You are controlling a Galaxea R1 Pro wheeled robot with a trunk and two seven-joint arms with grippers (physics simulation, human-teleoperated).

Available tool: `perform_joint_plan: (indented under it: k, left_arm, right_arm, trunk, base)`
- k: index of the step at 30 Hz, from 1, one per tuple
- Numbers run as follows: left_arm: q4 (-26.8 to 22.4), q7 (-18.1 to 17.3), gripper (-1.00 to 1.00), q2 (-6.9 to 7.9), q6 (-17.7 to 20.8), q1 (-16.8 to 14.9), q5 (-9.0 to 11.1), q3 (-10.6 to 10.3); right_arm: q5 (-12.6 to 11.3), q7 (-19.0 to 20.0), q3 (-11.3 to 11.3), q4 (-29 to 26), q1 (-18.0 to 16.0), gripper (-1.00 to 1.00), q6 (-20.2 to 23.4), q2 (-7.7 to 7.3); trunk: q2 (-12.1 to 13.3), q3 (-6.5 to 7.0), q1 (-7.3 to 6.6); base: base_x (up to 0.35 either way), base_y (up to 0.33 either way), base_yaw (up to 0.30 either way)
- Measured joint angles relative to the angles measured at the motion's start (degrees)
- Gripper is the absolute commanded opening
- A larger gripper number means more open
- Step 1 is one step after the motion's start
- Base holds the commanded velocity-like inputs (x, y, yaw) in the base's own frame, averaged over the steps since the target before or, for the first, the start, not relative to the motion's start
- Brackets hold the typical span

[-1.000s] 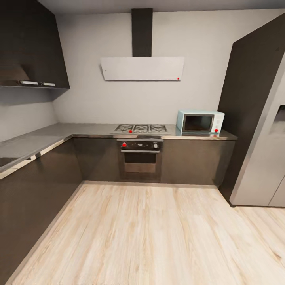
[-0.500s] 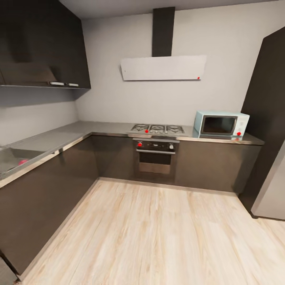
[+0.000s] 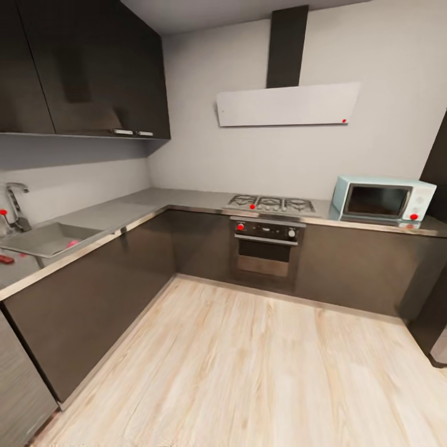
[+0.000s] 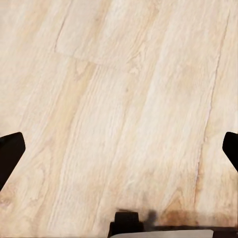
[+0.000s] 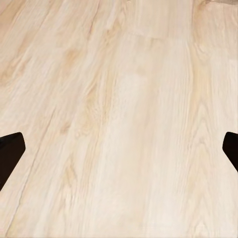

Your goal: In the kitchen, take the Vidalia onion out of the sink, dice it on the chopping board with the paring knife, put the diced onion into the bowl on the countertop, then place both the paring knife and the chopping board into the sink.

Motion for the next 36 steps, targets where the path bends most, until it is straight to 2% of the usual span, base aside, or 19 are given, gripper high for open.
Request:
perform_joint_plan:
  k: [24,36]
  left_arm:
    - [-0.1,0.0,1.0,-0.01,0.0,0.0,0.1,0.1]
    - [-0.2,0.0,1.0,0.0,0.0,0.0,0.1,0.1]
  right_arm:
    - [0.0,0.0,0.0,0.0,0.0,1.0,0.0,0.0]
    - [0.0,0.0,0.0,0.0,0.0,1.0,0.0,0.0]
  trunk:
    - [0.0,0.0,0.0]
    - [0.0,0.0,-0.01]
  base:
    - [0.001,-0.313,0.266]
    - [0.081,-0.315,0.266]
